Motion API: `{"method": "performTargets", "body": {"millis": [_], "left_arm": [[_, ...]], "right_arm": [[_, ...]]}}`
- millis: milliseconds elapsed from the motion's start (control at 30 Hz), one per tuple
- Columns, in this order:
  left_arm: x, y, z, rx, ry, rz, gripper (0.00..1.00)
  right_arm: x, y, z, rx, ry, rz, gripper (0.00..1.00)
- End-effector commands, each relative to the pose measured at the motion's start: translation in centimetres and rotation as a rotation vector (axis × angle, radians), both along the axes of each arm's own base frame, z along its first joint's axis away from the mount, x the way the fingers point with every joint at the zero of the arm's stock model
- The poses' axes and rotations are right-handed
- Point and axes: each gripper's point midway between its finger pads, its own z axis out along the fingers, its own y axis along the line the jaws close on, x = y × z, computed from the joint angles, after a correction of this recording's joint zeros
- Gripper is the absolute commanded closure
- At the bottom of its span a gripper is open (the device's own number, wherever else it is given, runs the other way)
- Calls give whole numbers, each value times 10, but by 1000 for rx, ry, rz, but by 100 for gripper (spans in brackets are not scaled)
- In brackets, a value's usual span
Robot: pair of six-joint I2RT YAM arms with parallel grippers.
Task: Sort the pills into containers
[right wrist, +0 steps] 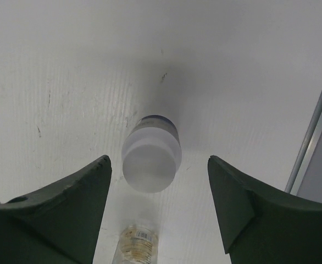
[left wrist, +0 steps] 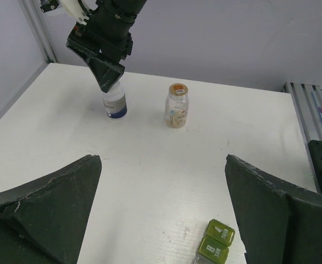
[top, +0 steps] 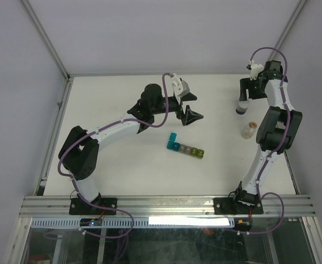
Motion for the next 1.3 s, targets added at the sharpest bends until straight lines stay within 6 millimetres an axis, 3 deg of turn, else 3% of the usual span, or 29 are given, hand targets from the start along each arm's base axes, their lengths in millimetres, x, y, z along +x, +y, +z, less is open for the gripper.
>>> {"method": "performTargets", "body": {"millis": [0,200,367,533,667,867,1067,1267], "left_arm": [[-3,9,31,-14,-120,-5,1],[-2,6,26,-3,-112,-12,1],[0,4,22,9,-104,-15,1],[0,2,18,14,-99,-24,1],[0,-1,14,18,-101,-44,1],[5,-6,2,15,-123,-50,1],[17,2,4,-4,-99,-15,1],[9,-1,2,29,-47,-102,1]], "right_arm": [[10,-4,10,-45,-22,-40,27],[10,0,1,-37,-1,-36,35],[11,0,-2,-45,9,-33,48],[10,2,4,-66,2,-22,69],[5,12,20,-55,-28,9,87],[-25,70,58,116,-101,150,100],[-81,140,91,394,-161,313,100],[-119,180,110,599,-196,419,100]]}}
